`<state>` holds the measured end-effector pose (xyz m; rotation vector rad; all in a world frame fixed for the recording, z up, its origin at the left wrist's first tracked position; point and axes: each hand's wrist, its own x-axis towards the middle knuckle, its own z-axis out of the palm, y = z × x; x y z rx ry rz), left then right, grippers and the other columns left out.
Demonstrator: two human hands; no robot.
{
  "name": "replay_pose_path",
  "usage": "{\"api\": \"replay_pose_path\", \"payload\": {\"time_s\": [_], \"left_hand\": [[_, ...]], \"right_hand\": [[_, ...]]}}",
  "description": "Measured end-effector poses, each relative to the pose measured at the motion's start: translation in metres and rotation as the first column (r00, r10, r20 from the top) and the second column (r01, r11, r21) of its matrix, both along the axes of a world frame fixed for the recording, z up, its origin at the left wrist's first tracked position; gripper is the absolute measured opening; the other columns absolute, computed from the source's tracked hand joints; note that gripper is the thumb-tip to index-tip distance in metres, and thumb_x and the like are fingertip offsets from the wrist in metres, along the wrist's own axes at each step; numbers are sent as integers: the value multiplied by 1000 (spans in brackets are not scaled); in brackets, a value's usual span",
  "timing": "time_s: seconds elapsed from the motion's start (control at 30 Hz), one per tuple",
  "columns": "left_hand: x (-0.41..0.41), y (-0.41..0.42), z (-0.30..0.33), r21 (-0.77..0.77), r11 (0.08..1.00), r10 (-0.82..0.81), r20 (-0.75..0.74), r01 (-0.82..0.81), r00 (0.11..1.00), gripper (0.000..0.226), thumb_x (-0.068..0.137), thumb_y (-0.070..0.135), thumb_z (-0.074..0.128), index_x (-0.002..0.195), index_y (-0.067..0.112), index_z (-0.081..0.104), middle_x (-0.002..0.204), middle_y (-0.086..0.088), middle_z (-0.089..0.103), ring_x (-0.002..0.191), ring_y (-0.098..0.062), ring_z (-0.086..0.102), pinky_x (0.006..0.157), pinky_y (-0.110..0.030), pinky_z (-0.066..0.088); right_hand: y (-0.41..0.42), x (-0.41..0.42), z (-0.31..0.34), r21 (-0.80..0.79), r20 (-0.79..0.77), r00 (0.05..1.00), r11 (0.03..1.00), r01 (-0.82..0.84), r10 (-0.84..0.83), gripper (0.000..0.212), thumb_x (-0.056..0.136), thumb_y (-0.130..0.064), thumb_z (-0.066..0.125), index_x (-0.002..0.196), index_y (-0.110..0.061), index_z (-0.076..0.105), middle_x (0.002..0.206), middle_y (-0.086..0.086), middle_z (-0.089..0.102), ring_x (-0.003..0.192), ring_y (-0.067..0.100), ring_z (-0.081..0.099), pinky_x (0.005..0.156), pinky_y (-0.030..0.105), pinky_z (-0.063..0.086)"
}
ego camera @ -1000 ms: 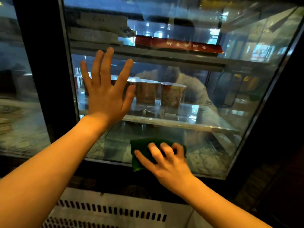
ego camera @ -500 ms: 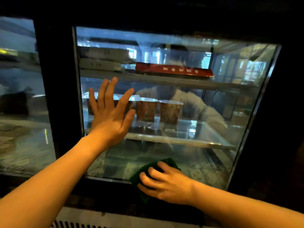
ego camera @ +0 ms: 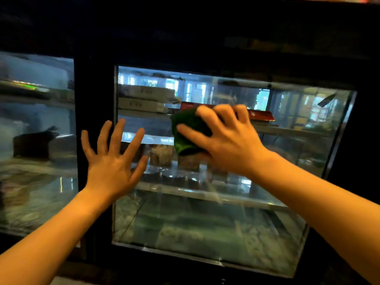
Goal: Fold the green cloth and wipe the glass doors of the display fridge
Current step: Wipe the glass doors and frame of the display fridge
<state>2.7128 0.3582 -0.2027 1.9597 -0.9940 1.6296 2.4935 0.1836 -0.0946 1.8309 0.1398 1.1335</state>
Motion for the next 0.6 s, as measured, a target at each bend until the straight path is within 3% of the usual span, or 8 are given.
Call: {"api": "replay_pose_path", "payload": {"time_s": [0.13, 0.23, 0.33, 0.43, 0.53, 0.6], "left_hand": [[1, -1, -1, 10, 1000, 18, 16, -18, 1000, 62, 98, 56, 32, 153, 28, 28, 159, -19, 26, 147, -42, 23, 111, -73, 10], [3, 2, 1, 11, 1000, 14, 45, -14, 999, 60, 99, 57, 34, 152, 28, 34, 158, -18, 30, 145, -40, 27, 110, -71, 10], [8, 6, 3, 8, 1000, 17, 113, -18, 993, 59, 98, 56, 40, 150, 28, 39, 155, -17, 37, 142, -40, 34, 110, -71, 8], [16, 14, 4, 30, 999, -28, 145, 24, 989, 60, 97, 52, 44, 151, 27, 36, 154, -13, 40, 141, -38, 36, 109, -73, 4], [24, 21, 2, 52, 995, -96, 131, 90, 987, 61, 97, 45, 46, 153, 26, 30, 155, -10, 38, 144, -34, 33, 108, -76, 7], [26, 23, -1, 61, 992, -115, 123, 108, 986, 60, 98, 42, 47, 153, 25, 30, 155, -11, 38, 145, -34, 31, 106, -78, 9]], "right_hand": [[3, 2, 34, 151, 160, 984, 987, 58, -82, 49, 93, -48, 54, 140, -35, 51, 135, 14, 56, 111, 29, 29, 84, 44, 28], [6, 6, 50, 263, 215, 964, 960, 95, -154, 51, 99, -58, 41, 146, -38, 41, 141, 13, 51, 114, 25, 21, 88, 45, 24], [10, 12, 44, 350, 225, 956, 931, 98, -186, 54, 100, -58, 39, 149, -38, 35, 147, 14, 44, 118, 26, 14, 91, 47, 26], [19, 21, 34, 402, 253, 953, 914, 52, -165, 52, 98, -54, 45, 146, -36, 40, 147, 16, 43, 123, 33, 20, 90, 50, 31], [30, 34, 15, 398, 224, 964, 916, 42, -142, 49, 98, -49, 43, 145, -36, 43, 149, 14, 24, 117, 29, 16, 90, 52, 34], [37, 43, -9, 331, 221, 973, 944, -3, -75, 44, 96, -43, 48, 139, -33, 53, 145, 16, 41, 113, 29, 22, 86, 50, 39]]}}
